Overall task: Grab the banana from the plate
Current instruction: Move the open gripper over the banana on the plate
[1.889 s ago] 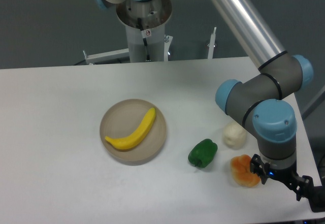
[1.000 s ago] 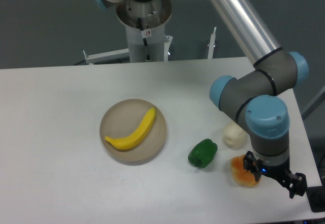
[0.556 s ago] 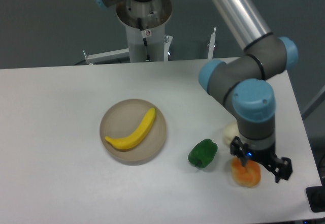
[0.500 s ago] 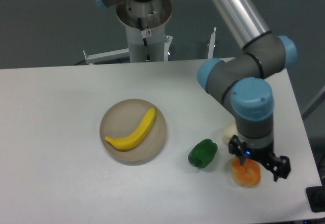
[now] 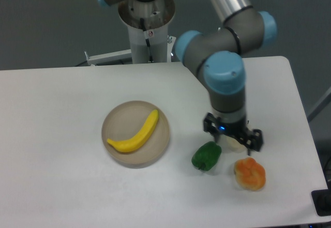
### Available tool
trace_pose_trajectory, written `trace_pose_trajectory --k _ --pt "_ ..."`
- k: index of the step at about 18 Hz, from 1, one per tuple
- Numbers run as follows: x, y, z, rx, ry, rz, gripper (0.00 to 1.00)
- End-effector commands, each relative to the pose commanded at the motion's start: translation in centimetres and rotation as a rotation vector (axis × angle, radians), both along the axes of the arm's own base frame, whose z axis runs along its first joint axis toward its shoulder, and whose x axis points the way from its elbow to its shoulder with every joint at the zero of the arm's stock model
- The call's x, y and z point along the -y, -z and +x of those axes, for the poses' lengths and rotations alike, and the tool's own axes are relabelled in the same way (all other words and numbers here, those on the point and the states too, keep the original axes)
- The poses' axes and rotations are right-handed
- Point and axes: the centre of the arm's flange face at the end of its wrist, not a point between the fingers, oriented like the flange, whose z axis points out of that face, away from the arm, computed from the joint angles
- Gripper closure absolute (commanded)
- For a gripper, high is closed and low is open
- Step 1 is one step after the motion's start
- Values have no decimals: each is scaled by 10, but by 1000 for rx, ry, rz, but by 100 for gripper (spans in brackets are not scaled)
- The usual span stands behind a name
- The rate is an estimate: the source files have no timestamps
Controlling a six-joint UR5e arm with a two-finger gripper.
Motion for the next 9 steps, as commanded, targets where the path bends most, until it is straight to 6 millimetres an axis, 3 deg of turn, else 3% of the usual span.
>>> trace_pose_trajectory --k 4,9 --pt "-5 20 50 100 -17 -10 0" --pt "9 41 75 191 -2 -4 0"
